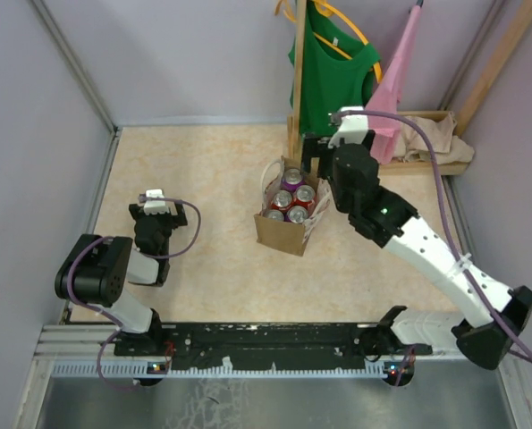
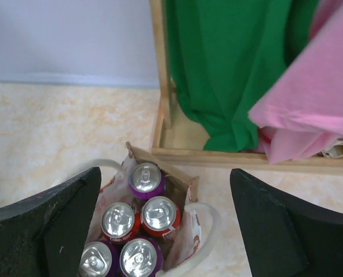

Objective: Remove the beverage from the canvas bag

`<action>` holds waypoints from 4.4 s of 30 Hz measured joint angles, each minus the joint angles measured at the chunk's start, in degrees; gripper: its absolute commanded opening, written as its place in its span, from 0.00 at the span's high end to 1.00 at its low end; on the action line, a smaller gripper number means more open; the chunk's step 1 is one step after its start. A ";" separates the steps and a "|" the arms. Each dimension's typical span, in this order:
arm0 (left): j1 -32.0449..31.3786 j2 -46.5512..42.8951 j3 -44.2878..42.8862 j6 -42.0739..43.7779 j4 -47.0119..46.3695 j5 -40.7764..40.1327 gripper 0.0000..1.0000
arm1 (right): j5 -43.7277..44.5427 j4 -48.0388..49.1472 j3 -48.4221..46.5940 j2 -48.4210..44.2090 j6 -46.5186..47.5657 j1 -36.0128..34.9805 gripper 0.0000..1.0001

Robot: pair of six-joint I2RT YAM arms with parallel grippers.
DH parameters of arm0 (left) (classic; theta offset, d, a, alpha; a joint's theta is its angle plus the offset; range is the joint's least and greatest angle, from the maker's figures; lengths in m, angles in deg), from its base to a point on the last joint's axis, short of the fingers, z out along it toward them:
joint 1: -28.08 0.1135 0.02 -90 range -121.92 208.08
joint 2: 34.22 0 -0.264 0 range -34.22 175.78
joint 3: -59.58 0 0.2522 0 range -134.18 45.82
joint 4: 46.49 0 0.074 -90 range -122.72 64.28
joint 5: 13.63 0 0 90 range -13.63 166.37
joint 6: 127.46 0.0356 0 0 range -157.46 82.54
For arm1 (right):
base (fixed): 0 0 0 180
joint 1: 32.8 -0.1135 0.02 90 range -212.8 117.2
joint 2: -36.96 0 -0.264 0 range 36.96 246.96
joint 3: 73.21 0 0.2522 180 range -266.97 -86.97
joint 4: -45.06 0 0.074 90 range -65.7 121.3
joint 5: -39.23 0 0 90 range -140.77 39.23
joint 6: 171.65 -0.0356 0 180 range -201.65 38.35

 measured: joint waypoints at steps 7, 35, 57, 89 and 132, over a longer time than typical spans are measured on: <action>0.00 0.00 0.00 -0.02 0.00 0.00 0.00 | -8.07 -2.82 -0.59 8.96 1.22 0.00 0.19; 0.00 0.00 0.00 0.00 0.00 0.00 0.00 | -23.23 -7.37 0.70 24.00 -1.38 9.75 0.18; 0.00 0.00 0.00 -0.02 0.00 0.00 0.00 | -25.44 -4.85 5.68 24.92 -6.12 9.84 0.26; 0.00 0.00 0.00 0.00 0.00 0.00 0.00 | -23.80 -1.99 8.37 23.50 -11.15 11.21 0.23; 0.00 0.00 0.00 0.00 0.00 0.00 0.00 | -23.32 -4.37 1.97 35.28 -12.70 11.56 1.00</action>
